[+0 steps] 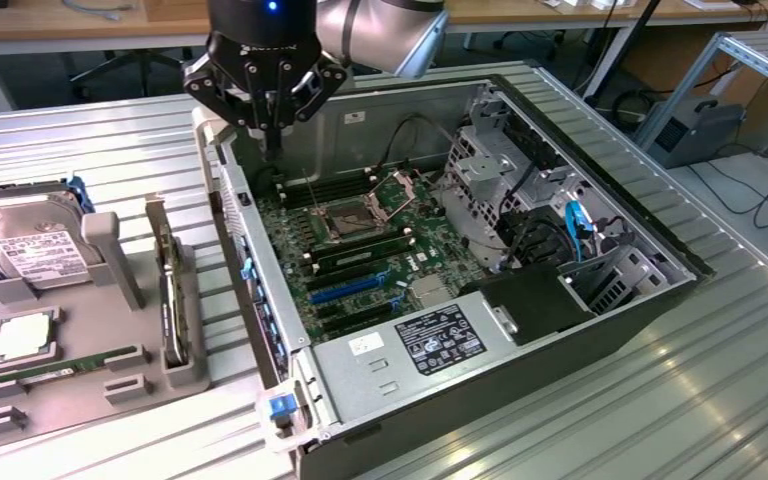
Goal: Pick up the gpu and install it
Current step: 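Reach for the gpu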
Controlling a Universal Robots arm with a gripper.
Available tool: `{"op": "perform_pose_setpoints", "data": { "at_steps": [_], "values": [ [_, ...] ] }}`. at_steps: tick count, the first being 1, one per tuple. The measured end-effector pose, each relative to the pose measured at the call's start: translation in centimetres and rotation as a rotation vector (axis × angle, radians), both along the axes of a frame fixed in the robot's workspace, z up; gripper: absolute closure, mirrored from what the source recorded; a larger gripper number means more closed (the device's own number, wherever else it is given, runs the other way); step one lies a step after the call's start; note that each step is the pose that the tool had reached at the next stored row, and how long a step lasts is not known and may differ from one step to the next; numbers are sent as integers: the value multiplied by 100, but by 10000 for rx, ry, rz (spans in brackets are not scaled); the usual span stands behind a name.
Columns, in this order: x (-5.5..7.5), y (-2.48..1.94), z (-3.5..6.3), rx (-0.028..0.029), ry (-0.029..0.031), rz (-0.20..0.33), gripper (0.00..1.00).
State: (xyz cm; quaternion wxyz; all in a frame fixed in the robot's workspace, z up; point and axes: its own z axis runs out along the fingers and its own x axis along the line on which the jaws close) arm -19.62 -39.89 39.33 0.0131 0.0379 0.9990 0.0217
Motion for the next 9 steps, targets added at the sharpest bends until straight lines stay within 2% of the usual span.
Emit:
{"op": "perform_pose_setpoints", "data": {
  "at_steps": [9],
  "values": [
    [-37, 0, 0, 0, 0, 0, 89]
  ]
}}
